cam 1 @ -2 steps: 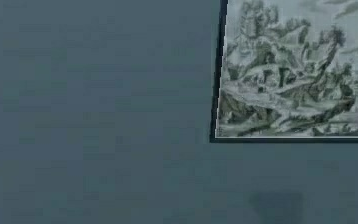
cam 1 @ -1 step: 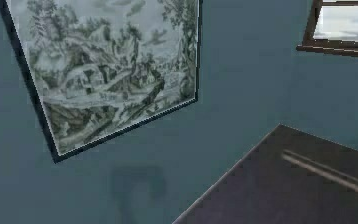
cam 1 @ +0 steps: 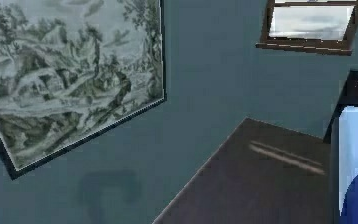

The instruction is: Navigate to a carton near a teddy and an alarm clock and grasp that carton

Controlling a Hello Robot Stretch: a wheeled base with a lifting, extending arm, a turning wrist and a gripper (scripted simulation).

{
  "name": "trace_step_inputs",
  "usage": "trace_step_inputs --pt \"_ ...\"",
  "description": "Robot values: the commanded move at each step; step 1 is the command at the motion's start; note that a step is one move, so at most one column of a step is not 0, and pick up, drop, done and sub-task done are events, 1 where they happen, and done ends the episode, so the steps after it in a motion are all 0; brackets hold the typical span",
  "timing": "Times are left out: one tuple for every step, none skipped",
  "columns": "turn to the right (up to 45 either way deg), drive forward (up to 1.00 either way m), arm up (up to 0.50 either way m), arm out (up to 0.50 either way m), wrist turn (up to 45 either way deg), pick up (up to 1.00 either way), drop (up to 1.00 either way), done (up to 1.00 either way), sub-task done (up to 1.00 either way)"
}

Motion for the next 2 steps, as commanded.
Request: trace_step_inputs --pt "0.0 0.5 0.0 0.0 0.0 0.0 0.0 0.0 0.0" --pt "45.0 0.0 0.0 0.0 0.0 0.0 0.0 0.0 0.0"
